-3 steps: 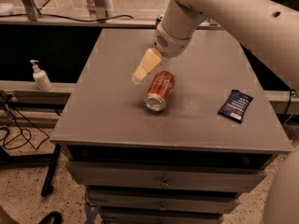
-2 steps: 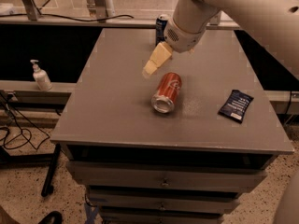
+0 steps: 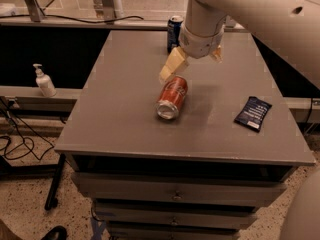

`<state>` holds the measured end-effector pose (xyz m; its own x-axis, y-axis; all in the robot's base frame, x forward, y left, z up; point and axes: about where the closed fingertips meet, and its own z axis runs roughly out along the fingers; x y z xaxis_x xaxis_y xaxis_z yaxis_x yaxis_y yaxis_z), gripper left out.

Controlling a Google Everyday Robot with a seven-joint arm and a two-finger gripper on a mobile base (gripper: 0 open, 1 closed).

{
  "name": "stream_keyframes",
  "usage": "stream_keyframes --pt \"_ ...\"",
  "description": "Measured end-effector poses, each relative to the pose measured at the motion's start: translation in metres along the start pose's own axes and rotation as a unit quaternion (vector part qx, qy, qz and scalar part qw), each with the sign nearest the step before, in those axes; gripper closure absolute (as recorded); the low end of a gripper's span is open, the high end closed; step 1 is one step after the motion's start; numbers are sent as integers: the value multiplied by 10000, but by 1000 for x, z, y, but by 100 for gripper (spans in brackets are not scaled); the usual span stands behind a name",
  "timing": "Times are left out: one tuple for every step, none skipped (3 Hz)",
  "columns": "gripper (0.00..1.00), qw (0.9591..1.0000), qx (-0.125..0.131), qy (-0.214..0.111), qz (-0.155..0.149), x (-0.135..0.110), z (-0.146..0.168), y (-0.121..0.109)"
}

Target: Place coke can upright

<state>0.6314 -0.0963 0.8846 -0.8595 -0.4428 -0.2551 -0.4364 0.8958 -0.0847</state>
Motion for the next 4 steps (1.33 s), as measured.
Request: stream_keyframes --pt "0 9967 237 216 740 10 4 2" --pt "0 9878 460 319 1450 8 4 11" --pt "0 9746 637 402 2108 5 4 21" --pt "0 9614 700 468 2621 0 6 38"
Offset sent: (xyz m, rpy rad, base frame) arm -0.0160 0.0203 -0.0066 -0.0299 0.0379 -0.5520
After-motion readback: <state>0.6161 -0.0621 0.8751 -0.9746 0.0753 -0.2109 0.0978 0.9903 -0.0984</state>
